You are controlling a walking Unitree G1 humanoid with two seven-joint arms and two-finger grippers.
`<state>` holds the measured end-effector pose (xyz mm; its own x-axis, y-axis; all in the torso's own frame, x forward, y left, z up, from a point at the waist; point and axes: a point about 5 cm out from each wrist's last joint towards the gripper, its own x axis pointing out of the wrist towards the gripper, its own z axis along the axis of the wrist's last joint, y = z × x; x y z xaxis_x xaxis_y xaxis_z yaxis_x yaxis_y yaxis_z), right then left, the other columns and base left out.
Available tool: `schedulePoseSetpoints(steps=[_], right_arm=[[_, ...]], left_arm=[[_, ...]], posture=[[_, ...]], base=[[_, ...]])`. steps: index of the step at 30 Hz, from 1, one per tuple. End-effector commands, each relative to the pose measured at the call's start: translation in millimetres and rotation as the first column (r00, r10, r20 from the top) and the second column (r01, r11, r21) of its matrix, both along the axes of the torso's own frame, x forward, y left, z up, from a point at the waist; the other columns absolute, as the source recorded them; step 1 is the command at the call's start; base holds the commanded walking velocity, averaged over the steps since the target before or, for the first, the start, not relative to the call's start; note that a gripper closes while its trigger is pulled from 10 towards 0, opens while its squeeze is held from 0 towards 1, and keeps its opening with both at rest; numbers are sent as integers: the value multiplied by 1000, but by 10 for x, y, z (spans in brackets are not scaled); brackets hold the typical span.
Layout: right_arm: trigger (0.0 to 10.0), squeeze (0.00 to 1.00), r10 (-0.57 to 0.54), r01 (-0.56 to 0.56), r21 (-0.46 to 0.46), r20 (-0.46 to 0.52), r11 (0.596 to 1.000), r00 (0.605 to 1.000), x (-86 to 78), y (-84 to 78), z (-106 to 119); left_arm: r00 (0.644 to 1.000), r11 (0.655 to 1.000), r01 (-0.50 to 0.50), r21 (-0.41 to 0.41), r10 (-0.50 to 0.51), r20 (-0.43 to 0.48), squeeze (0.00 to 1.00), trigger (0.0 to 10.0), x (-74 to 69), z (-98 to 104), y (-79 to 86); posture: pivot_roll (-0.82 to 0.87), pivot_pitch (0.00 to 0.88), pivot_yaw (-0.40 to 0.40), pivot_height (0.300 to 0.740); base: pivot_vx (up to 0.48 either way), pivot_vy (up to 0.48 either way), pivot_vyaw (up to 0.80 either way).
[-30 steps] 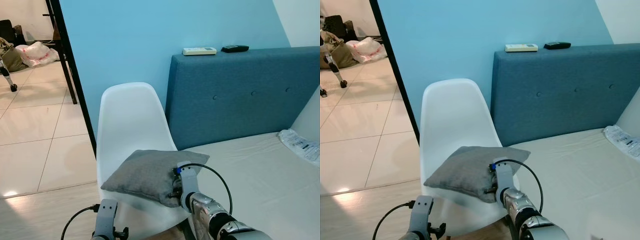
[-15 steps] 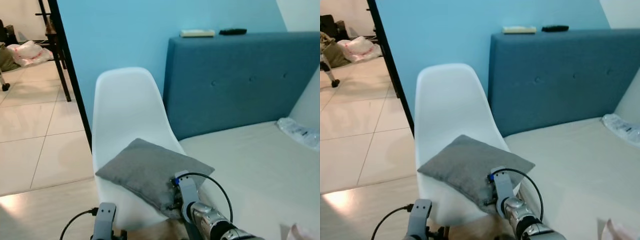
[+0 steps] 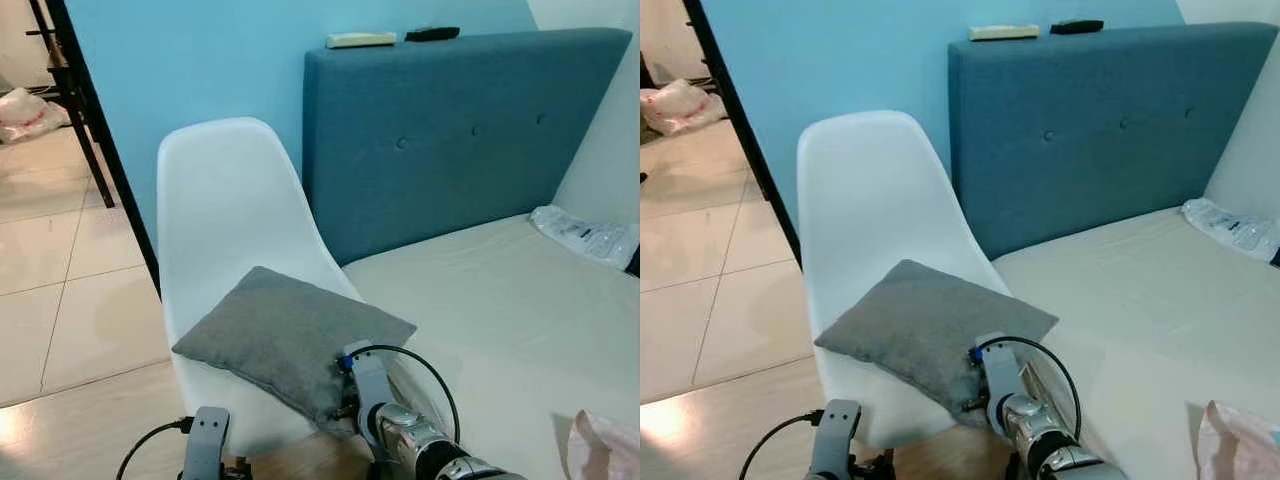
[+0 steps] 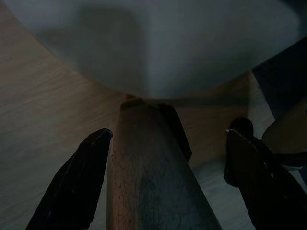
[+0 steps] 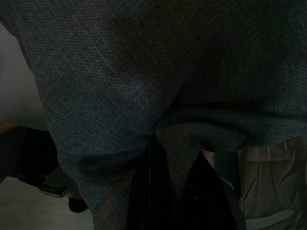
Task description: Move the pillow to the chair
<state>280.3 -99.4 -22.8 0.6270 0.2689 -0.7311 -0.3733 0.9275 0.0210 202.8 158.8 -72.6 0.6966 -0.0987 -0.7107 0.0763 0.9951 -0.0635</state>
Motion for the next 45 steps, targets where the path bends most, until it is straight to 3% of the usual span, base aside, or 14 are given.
schedulePoseSetpoints(steps=[1,8,12,14,16,20,21,23,25,30,31,35,41,45], right_arm=[[10000,0,3,-3,5,4,1000,1000,50,80,52],[10000,0,-95,93,53,35,994,995,159,116,153],[10000,0,-122,116,94,64,989,990,242,223,254],[10000,0,-106,99,106,55,989,993,234,279,258],[10000,0,-7,4,117,28,993,1000,151,428,219],[10000,47,69,-69,84,1,994,998,39,441,121],[10000,1000,69,-68,61,-2,996,998,20,392,90],[10000,1000,64,-64,47,-4,997,998,11,356,72],[10000,1000,-3,2,43,20,999,1000,50,162,66],[10000,1000,-11,10,29,38,1000,999,80,76,81],[10000,1000,-50,48,43,51,998,997,116,-35,101],[10000,1000,-87,85,51,38,995,996,106,-154,82],[10000,1000,-98,96,104,19,990,995,84,-205,67],[10000,1000,-42,37,205,19,978,999,99,-159,109]], left_arm=[[1000,1000,5,8,-5,8,0,10000,-25,-7,18],[1000,1000,-4,0,4,0,0,10000,-168,-66,15],[1000,1000,-8,5,8,-11,0,10000,-249,-98,49],[1000,1000,-10,6,11,-11,0,10000,-251,-98,63],[1000,1000,-14,8,14,-4,0,10000,-220,-83,76],[1000,1000,-16,7,16,10,0,10000,-161,-56,65],[1000,1000,-17,6,17,15,0,10000,-144,-48,61],[1000,1000,-18,5,18,19,0,10000,-133,-42,58],[999,1000,-19,0,19,28,0,10000,-91,-24,35],[999,1000,-18,-1,18,28,0,10000,-82,-20,32],[999,1000,-23,1,23,29,0,10000,-61,-11,40],[999,998,-51,26,50,17,0,10000,-50,-10,105],[997,994,-74,83,75,-17,0,10000,-98,-37,216],[993,988,-105,115,110,-35,0,10000,-131,-50,300]], posture=[[124,0,-47,615],[166,0,-50,615],[177,0,-51,615],[174,0,-50,615],[168,0,-52,615],[163,0,-54,615],[161,0,-55,615],[159,0,-57,615],[149,0,-57,615],[136,0,-57,615],[121,0,-53,615],[103,0,-51,615],[85,0,-58,615],[74,0,-57,615]], base=[[0,0,0],[0,0,0],[0,0,0],[0,0,0],[0,0,0],[0,0,0],[0,0,0],[0,0,0],[0,0,0],[0,0,0],[0,0,0],[0,0,0],[0,0,0],[0,0,0]])
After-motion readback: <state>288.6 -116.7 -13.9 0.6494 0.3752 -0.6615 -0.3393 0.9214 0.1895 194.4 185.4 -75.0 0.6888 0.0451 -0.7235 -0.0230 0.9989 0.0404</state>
